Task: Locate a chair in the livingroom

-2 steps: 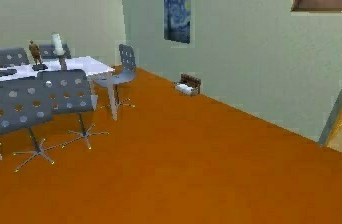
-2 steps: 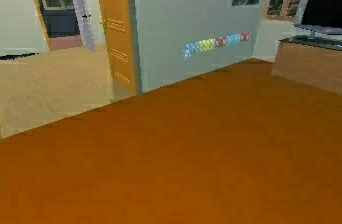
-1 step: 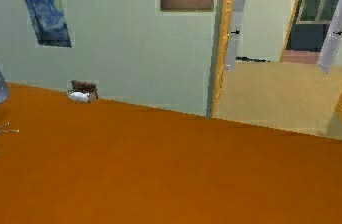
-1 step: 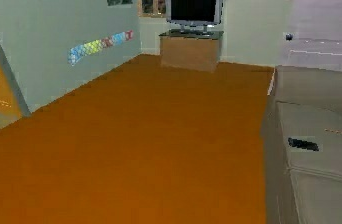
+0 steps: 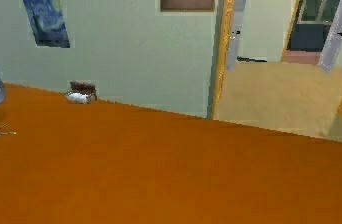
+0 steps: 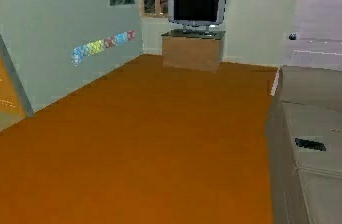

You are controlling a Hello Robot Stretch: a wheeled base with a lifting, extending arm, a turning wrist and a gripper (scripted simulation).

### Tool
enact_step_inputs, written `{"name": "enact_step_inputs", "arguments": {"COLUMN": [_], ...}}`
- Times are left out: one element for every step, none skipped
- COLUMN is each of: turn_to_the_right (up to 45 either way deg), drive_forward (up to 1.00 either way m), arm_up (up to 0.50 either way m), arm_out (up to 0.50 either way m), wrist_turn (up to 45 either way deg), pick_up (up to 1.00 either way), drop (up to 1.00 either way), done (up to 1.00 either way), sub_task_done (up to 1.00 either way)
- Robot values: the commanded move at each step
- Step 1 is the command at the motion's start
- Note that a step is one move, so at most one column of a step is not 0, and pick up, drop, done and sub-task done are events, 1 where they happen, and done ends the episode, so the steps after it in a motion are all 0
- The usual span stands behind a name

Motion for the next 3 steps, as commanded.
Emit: {"name": "enact_step_inputs", "arguments": {"turn_to_the_right": [-45.0, -30.0, 0.0], "drive_forward": [0.0, 0.0, 1.0], "arm_up": [0.0, 0.0, 0.0], "arm_out": [0.0, 0.0, 0.0], "wrist_turn": [0.0, 0.0, 0.0], "pick_up": [0.0, 0.0, 0.0], "drop": [0.0, 0.0, 0.0], "done": [0.0, 0.0, 0.0], "sub_task_done": [0.0, 0.0, 0.0]}}
